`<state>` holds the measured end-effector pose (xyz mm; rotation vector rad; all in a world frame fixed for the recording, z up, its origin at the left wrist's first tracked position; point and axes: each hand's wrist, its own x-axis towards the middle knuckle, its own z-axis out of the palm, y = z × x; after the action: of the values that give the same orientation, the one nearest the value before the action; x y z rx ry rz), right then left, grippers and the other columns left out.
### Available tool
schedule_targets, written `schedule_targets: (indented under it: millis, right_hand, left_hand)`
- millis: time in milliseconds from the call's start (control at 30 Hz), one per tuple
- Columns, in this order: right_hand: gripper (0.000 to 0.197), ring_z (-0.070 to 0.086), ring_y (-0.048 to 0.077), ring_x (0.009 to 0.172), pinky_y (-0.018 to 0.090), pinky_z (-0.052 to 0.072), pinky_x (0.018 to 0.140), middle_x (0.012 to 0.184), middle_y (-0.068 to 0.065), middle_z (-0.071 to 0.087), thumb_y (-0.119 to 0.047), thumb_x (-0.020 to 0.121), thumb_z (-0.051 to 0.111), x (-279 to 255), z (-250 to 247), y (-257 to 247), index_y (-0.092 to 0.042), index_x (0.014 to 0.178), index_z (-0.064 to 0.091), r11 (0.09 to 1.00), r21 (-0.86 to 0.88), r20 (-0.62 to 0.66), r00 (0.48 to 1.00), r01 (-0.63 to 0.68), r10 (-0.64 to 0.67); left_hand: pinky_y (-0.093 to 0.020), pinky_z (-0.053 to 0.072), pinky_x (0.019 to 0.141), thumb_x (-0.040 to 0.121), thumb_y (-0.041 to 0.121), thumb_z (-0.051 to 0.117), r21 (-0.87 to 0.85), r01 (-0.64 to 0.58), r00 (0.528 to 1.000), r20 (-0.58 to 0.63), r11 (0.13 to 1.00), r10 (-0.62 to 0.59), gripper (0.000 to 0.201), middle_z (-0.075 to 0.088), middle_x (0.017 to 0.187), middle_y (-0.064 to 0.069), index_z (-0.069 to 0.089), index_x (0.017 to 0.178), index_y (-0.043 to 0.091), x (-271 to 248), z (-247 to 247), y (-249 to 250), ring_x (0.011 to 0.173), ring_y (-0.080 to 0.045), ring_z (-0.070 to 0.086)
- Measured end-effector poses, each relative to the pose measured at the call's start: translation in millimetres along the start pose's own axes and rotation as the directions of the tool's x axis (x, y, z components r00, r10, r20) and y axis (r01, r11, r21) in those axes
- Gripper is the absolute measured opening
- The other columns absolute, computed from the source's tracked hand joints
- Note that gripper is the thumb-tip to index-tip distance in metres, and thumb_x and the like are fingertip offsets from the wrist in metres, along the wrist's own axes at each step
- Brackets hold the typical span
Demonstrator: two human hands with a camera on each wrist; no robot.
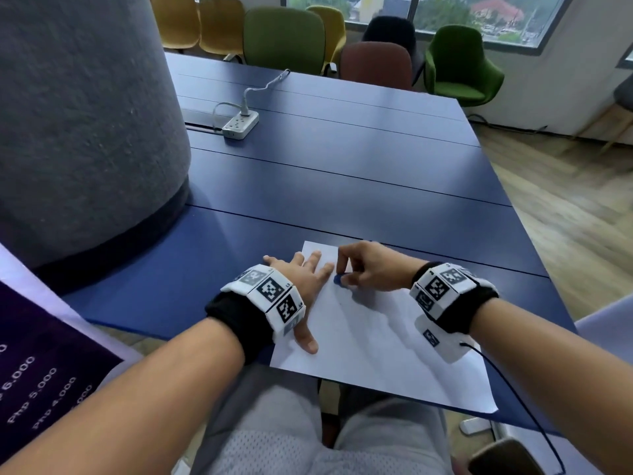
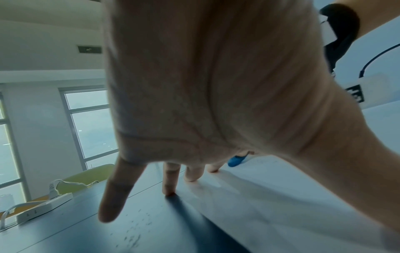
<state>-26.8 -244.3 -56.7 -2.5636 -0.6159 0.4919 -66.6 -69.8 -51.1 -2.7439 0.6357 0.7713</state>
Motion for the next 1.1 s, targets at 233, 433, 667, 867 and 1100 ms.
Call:
schedule_targets:
  millis: [233, 433, 667, 867, 1100]
  right_hand:
    - [0.009, 0.042, 0.007, 0.053, 0.02, 0.036, 0.053, 0.061, -0.006, 0.048, -0.018, 0.083, 0.07, -10, 8, -2, -0.017, 0.086, 0.061, 0.999, -0.013, -0.021, 0.998, 0.051, -0.051]
    - [0.012, 0.046, 0.007, 0.056, 0.025, 0.036, 0.057, 0.063, -0.01, 0.049, -0.024, 0.084, 0.07, -6, 5, -5, -0.021, 0.086, 0.059, 0.997, -0.072, -0.044, 0.999, 0.016, -0.019]
    - [0.008, 0.045, 0.004, 0.052, 0.013, 0.037, 0.051, 0.063, -0.008, 0.05, -0.022, 0.081, 0.071, -28, 11, -15, -0.021, 0.082, 0.063, 0.993, -0.012, 0.185, 0.976, 0.114, -0.11]
    - [0.011, 0.043, 0.006, 0.052, 0.018, 0.034, 0.054, 0.061, -0.008, 0.047, -0.019, 0.082, 0.07, -18, 15, -7, -0.018, 0.082, 0.059, 0.996, 0.001, -0.034, 0.995, 0.09, -0.089]
    - [0.011, 0.044, 0.005, 0.051, 0.015, 0.033, 0.051, 0.061, -0.008, 0.048, -0.023, 0.082, 0.072, -20, 11, -11, -0.021, 0.082, 0.061, 0.994, -0.041, 0.009, 0.995, 0.104, -0.104]
  left_hand:
    - [-0.073, 0.017, 0.107, 0.055, 0.062, 0.085, 0.005, 0.006, 1.0, 0.017, 1.0, -0.006, 0.145, -0.013, 0.163, -0.008, -0.011, 0.155, 0.022, 1, -1, 2, 0.149, -0.035, -0.002]
    - [-0.073, 0.017, 0.108, 0.055, 0.061, 0.086, -0.002, 0.009, 1.0, 0.022, 1.0, -0.009, 0.146, -0.014, 0.163, -0.006, -0.014, 0.155, 0.023, 0, -1, 2, 0.15, -0.033, -0.003]
    - [-0.072, 0.016, 0.109, 0.056, 0.061, 0.085, -0.006, 0.011, 1.0, 0.028, 1.0, -0.011, 0.147, -0.016, 0.163, -0.006, -0.017, 0.154, 0.022, 1, 0, 2, 0.15, -0.033, -0.005]
    - [-0.072, 0.018, 0.109, 0.054, 0.059, 0.087, -0.024, -0.002, 1.0, -0.001, 1.0, 0.002, 0.145, -0.013, 0.163, -0.005, -0.011, 0.155, 0.025, 0, 1, 1, 0.15, -0.033, -0.002]
    - [-0.065, 0.022, 0.112, 0.054, 0.057, 0.088, -0.02, 0.009, 1.0, 0.0, 1.0, -0.009, 0.145, -0.014, 0.163, -0.005, -0.01, 0.155, 0.024, 0, 0, 3, 0.15, -0.033, -0.004]
